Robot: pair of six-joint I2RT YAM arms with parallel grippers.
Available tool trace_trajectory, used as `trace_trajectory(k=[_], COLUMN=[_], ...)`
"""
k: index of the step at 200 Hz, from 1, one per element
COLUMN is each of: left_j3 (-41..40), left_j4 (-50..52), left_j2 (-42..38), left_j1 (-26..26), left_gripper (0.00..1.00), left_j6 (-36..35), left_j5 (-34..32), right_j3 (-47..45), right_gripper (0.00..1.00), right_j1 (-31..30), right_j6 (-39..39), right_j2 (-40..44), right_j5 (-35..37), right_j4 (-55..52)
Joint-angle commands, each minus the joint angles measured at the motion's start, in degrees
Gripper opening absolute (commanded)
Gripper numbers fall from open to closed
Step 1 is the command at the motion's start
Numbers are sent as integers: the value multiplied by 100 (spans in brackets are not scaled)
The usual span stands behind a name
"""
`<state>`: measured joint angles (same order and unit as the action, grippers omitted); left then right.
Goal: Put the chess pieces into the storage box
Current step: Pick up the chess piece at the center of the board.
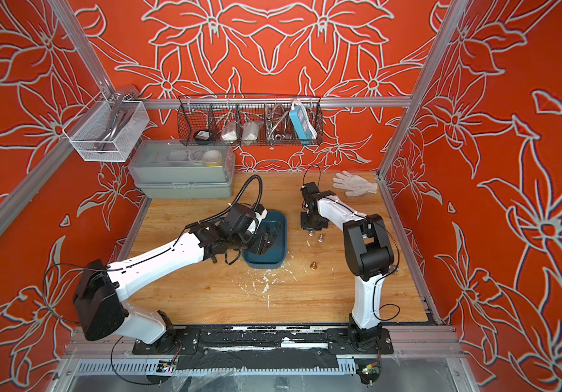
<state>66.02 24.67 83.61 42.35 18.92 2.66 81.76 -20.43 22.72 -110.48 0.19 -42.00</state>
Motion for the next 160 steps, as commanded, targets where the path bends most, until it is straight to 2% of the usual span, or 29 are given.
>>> trace_trajectory(k=[1, 20, 43, 86, 107, 131, 160], left_j3=[-185, -459, -881, -1452, -1624, -1665, -1675], left_j4=[-36, -141, -357, -164, -14, 249, 380], left_j2=[-350, -652, -1079, -1768, -1878, -1910, -1888], left_j1=[-124, -376, -925, -1592, -1803, -1809, -1809], left_gripper=[64, 65, 65, 68, 68, 68, 68], left_j6=[-7, 194, 491, 637, 723, 729, 693], left_j5=[59, 277, 741, 395, 335, -18, -81], right_j3=[-167, -202, -149, 165, 350, 514, 737], right_gripper=[15, 15, 15, 15, 15, 15, 15], right_j1=[-146, -348, -670, -1433, -1753, -1973, -2096], right_j6=[57, 22, 13, 56, 75, 44, -20], right_j2=[498, 805, 1154, 1520, 1437, 1107, 556], right_j5=[187, 219, 282, 333, 238, 160, 142], right_j4=[-55, -179, -349, -593, -604, -520, -424])
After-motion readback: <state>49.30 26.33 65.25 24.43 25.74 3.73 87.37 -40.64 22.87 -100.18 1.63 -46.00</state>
